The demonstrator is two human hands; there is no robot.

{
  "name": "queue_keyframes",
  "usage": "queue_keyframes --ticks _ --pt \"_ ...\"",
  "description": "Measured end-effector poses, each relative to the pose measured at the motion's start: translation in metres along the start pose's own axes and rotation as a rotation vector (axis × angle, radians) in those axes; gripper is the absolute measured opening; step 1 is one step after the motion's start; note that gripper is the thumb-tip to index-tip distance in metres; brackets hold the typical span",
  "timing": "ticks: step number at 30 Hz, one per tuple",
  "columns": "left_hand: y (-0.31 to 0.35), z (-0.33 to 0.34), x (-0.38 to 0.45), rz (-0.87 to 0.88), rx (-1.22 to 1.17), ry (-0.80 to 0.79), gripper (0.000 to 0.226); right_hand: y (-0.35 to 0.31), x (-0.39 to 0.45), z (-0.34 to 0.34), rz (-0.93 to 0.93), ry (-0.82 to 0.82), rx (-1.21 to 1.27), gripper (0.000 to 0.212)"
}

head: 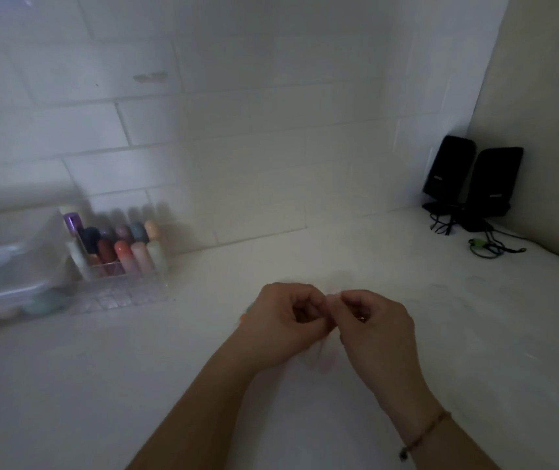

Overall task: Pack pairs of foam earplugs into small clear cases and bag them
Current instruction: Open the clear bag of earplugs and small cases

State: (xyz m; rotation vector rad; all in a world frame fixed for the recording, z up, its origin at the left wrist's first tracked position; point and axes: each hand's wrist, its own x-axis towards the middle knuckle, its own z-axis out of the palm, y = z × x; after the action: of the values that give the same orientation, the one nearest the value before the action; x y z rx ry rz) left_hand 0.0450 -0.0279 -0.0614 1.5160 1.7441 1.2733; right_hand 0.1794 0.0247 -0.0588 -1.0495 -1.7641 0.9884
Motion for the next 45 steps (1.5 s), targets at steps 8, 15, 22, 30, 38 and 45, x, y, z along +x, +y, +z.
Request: queue_keyframes --ticks 8,15,22,30,38,45 --pt "-0.004 0.000 0.001 0.167 0.179 0.031 0.026 -0.004 -0.002 -0.005 0.146 -0.051 0.215 0.020" --pt "-0.006 -0.001 0.002 0.243 0.248 0.024 0.024 -0.004 -0.003 -0.009 0.158 -0.073 0.234 0.013" --pt "-0.005 -0.001 0.003 0.223 0.011 0.006 0.016 -0.007 -0.001 -0.010 0.240 -0.136 0.395 0.019" --pt "-0.007 -0.001 0.001 0.259 0.101 -0.025 0.014 -0.008 0.000 -0.012 0.303 -0.188 0.413 0.011" --pt "-0.012 -0.002 0.004 0.258 0.138 0.023 0.031 -0.012 -0.003 -0.012 0.232 -0.287 0.338 0.024" --pt "-0.005 -0.004 0.002 0.215 0.024 0.007 0.031 -0.014 -0.004 -0.015 0.110 -0.324 0.209 0.023"
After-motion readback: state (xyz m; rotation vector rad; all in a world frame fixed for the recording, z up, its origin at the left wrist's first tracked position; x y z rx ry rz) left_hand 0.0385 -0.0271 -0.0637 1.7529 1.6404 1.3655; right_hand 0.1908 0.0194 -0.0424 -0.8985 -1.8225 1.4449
